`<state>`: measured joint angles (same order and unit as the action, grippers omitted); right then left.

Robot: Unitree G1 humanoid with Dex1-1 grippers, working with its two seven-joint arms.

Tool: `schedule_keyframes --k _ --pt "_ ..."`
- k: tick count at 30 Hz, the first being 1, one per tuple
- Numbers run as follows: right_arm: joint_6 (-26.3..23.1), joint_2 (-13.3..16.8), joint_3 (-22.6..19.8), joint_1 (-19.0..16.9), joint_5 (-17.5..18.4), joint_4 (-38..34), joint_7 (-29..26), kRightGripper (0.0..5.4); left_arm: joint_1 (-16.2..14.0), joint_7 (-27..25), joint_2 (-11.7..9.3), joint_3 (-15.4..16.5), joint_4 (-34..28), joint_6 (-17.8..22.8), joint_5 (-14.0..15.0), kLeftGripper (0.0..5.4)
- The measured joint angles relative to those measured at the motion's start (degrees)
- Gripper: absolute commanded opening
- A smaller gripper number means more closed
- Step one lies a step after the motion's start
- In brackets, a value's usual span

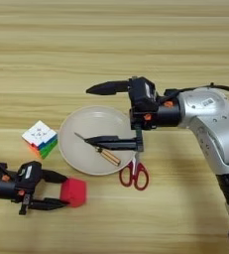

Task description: Move the objects on the table

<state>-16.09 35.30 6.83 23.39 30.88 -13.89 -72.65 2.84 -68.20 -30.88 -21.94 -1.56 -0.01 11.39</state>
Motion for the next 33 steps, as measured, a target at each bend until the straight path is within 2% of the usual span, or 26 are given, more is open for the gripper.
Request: schedule_keyframes --k 12,19,28,31,33 --pt "0.01 -0.07 0.05 0.0 -0.01 0.05 0.1 5.4 0.01 0.46 0.02 0.47 0.0 -0.34 0.1 3.71" --pt "0.12 -0.63 -0.06 -0.01 -0.01 0.45 1.42 5.4 0.2 1.27 0.37 2.64 -0.2 -0.86 0.79 4.33" --pt "0.71 -2.58 -1.5 -0.39 -0.15 3.07 5.26 5.4 2.22 4.24 2.32 9.88 -5.79 -1.34 7.95 5.06" --pt "1.89 -3.16 -2.11 -0.99 -0.65 4.14 7.01 5.4 2.69 6.26 3.69 12.93 -8.2 -0.91 12.29 5.31" --pt "2.19 -3.45 -2.21 -1.74 -1.48 4.93 7.66 5.4 3.19 7.58 4.71 14.45 -9.47 -0.7 14.21 5.37"
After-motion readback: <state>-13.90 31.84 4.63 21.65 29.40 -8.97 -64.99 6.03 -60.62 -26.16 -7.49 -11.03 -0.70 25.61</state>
